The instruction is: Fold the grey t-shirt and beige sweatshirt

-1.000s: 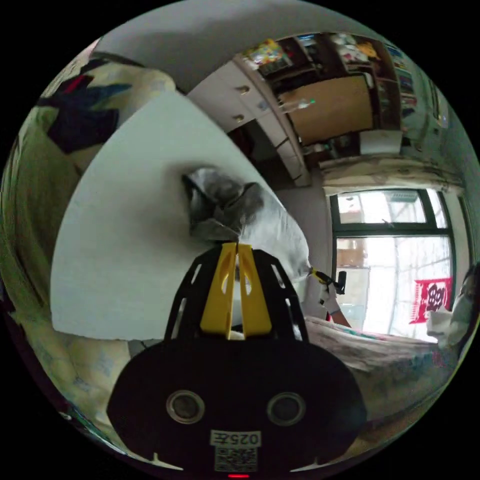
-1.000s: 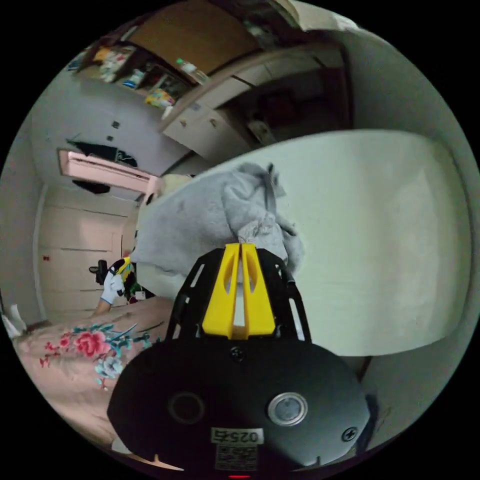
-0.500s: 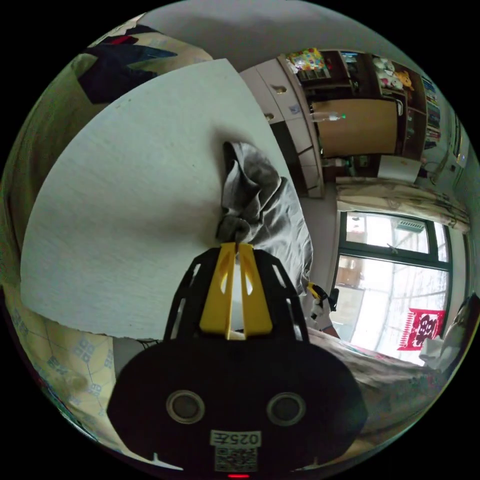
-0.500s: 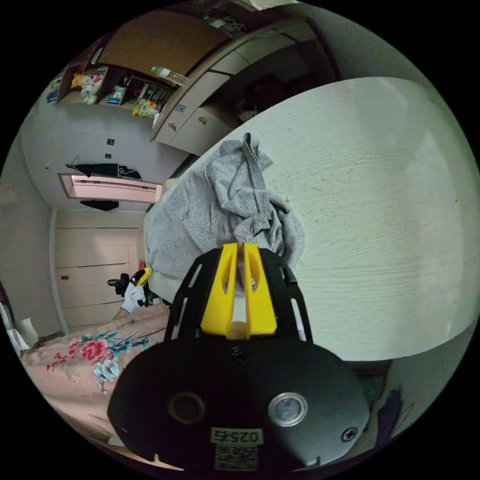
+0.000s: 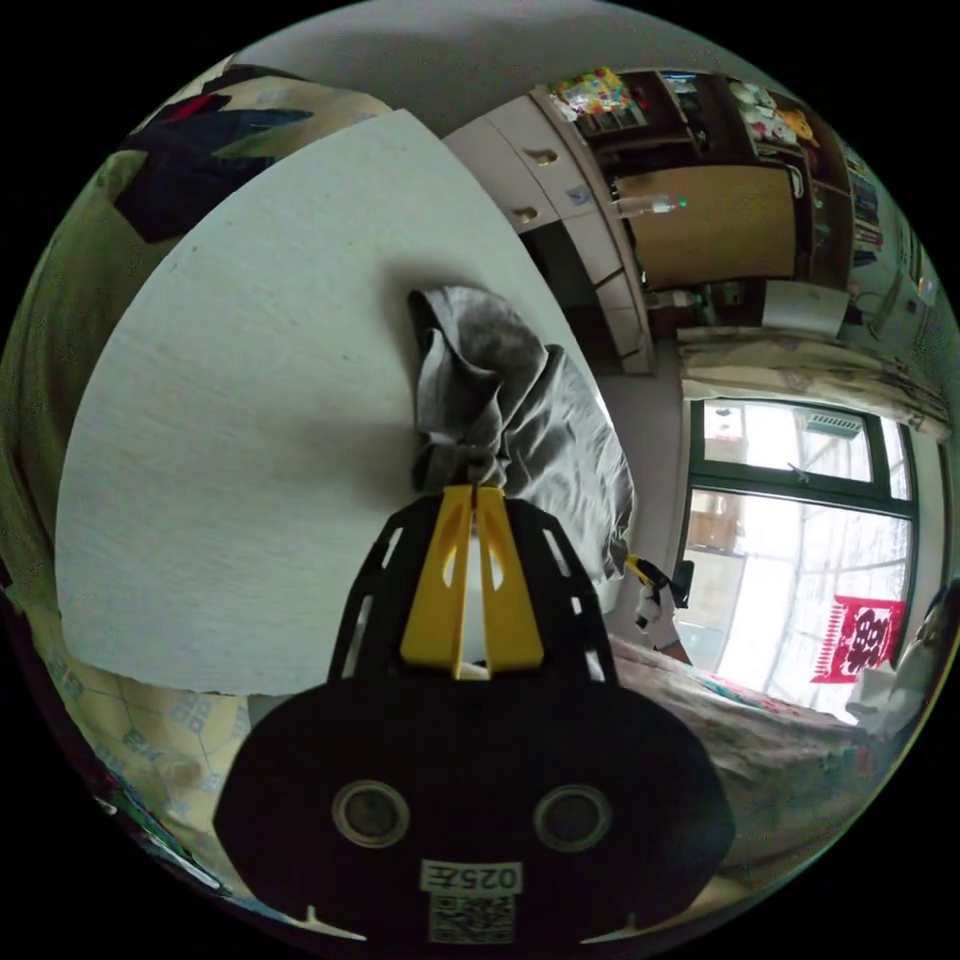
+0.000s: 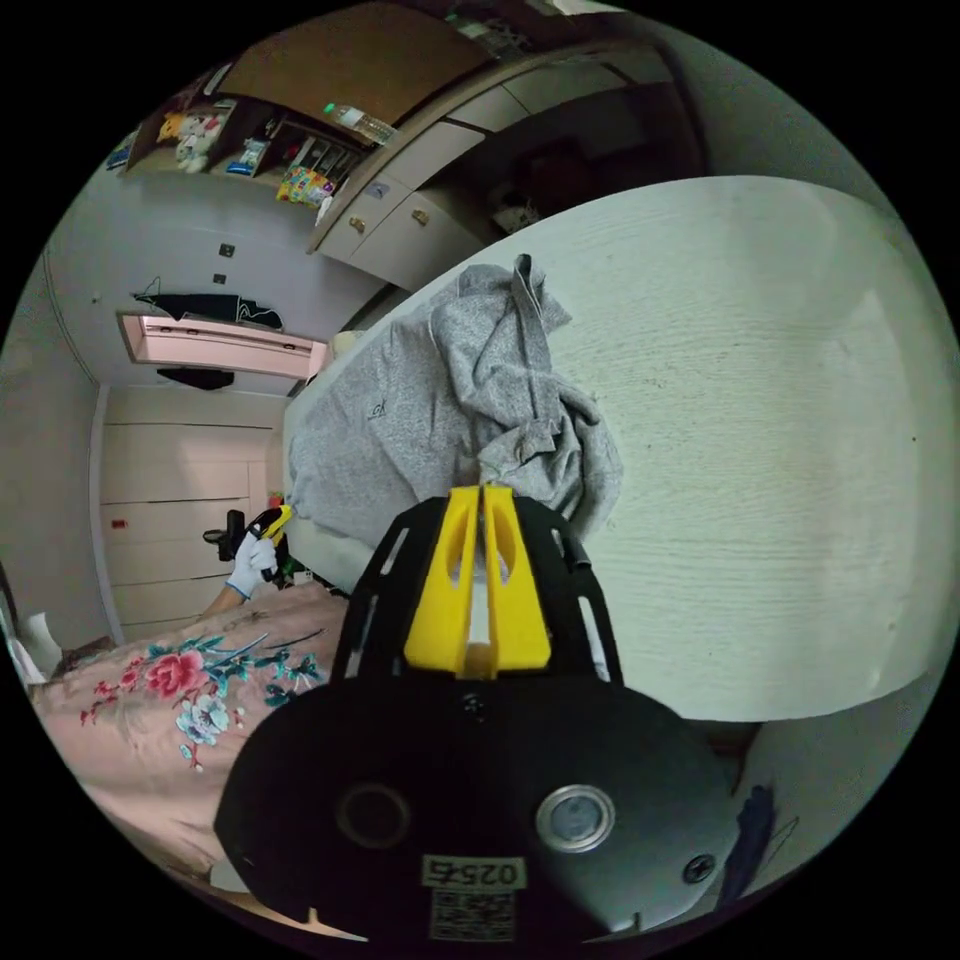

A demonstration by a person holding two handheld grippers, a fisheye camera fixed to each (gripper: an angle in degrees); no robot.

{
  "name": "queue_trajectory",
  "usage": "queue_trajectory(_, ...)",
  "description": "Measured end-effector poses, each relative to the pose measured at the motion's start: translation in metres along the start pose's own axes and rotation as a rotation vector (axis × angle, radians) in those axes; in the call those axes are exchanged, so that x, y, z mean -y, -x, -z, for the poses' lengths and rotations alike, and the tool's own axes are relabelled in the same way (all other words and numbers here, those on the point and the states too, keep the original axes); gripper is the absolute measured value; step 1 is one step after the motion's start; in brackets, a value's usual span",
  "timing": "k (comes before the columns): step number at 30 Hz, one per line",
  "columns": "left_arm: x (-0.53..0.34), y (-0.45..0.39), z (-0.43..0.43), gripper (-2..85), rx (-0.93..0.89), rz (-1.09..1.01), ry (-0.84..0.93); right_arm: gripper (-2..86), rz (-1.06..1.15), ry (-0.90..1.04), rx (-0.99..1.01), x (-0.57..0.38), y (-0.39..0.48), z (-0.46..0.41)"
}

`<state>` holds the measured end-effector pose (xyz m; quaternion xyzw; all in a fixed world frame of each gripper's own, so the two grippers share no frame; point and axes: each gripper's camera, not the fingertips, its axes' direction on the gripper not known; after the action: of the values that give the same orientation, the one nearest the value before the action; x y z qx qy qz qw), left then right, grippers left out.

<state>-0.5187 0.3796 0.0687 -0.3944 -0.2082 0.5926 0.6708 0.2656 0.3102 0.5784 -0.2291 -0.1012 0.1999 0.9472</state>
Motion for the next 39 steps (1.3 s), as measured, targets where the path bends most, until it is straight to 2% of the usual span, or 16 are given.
queue_trajectory(3,-0.007,-0.005,0.007,-1.0,-0.044,-0.008,-0.046,-0.6,0.002,-0.051,0.067,-0.010,-0.005,0.007)
queue_trajectory(9,-0.023,-0.034,0.062,-0.9,-0.221,-0.118,-0.240,-0.9,0.058,-0.293,0.304,-0.038,0.000,0.071)
queue_trajectory(12,-0.029,-0.061,0.091,-0.9,-0.298,-0.225,-0.314,-0.9,0.137,-0.429,0.397,-0.053,0.014,0.115)
queue_trajectory(14,-0.038,-0.082,0.121,-0.9,-0.439,-0.300,-0.427,-0.9,0.231,-0.527,0.454,-0.065,0.033,0.153)
queue_trajectory(16,-0.043,-0.104,0.144,-0.9,-0.486,-0.368,-0.492,-0.9,0.314,-0.584,0.480,-0.074,0.052,0.179)
queue_trajectory(22,-0.056,-0.202,0.209,-0.9,-0.504,-0.639,-0.559,-0.9,0.525,-0.695,0.500,-0.096,0.111,0.239)
queue_trajectory(26,-0.062,-0.237,0.233,-0.9,-0.474,-0.686,-0.571,-0.9,0.564,-0.680,0.423,-0.107,0.131,0.253)
queue_trajectory(30,-0.060,-0.241,0.223,-0.9,-0.477,-0.657,-0.463,-0.9,0.580,-0.691,0.374,-0.128,0.134,0.248)
queue_trajectory(31,-0.066,-0.240,0.220,-0.9,-0.416,-0.634,-0.460,-0.9,0.570,-0.715,0.383,-0.139,0.130,0.245)
queue_trajectory(33,-0.073,-0.230,0.211,-0.9,-0.391,-0.582,-0.436,-0.9,0.509,-0.668,0.391,-0.147,0.117,0.235)
queue_trajectory(37,-0.085,-0.181,0.177,-0.9,-0.464,-0.399,-0.358,-0.9,0.288,-0.483,0.404,-0.163,0.063,0.198)
queue_trajectory(39,-0.097,-0.167,0.168,-0.9,-0.472,-0.353,-0.336,-0.9,0.249,-0.464,0.431,-0.178,0.050,0.187)
